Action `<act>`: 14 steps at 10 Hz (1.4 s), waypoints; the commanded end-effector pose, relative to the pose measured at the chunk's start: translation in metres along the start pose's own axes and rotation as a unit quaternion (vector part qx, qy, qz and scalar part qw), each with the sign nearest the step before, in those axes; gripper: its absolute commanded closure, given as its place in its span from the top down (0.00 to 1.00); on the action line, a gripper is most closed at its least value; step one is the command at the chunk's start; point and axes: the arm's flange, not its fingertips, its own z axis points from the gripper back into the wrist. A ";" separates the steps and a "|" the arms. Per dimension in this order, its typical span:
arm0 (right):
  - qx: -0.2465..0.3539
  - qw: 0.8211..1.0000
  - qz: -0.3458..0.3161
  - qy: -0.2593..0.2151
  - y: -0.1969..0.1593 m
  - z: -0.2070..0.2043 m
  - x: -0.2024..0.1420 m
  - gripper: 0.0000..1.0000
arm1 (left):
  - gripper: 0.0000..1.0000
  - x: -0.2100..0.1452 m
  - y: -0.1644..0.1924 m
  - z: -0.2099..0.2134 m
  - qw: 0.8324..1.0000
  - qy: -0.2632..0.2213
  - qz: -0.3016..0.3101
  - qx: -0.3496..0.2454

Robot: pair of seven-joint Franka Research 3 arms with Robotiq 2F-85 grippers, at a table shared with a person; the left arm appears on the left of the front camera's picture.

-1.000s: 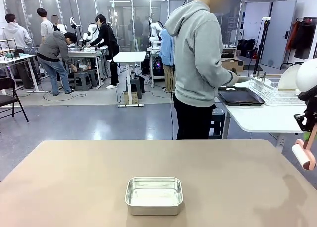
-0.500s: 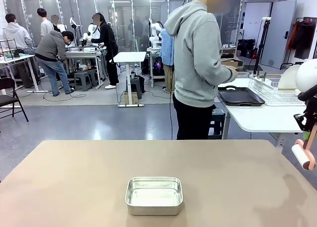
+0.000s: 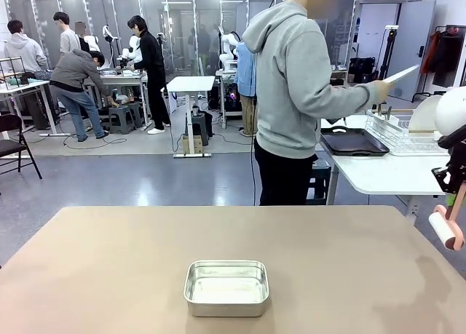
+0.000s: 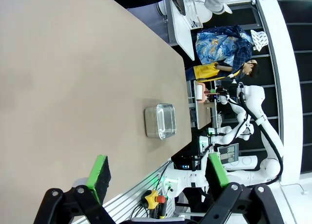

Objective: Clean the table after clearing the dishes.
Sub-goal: When the right (or left) Handle tray is removed, use the right hand (or left hand) to clean the right (or left) side of the table with the Lint Roller, then place the Lint Roller back on top of the Airtight Container.

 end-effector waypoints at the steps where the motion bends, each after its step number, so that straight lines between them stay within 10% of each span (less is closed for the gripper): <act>1: 0.000 1.000 0.003 -0.005 0.000 0.004 0.001 0.21 | 1.00 0.001 -0.002 0.001 1.000 -0.004 0.007 -0.002; 12: 0.000 1.000 0.000 0.000 0.000 0.000 0.000 0.21 | 1.00 0.001 -0.002 0.001 1.000 -0.004 0.007 -0.002; 14: 0.006 0.989 0.127 -0.070 0.036 0.056 -0.022 0.21 | 1.00 0.001 -0.002 0.001 1.000 -0.004 0.007 -0.002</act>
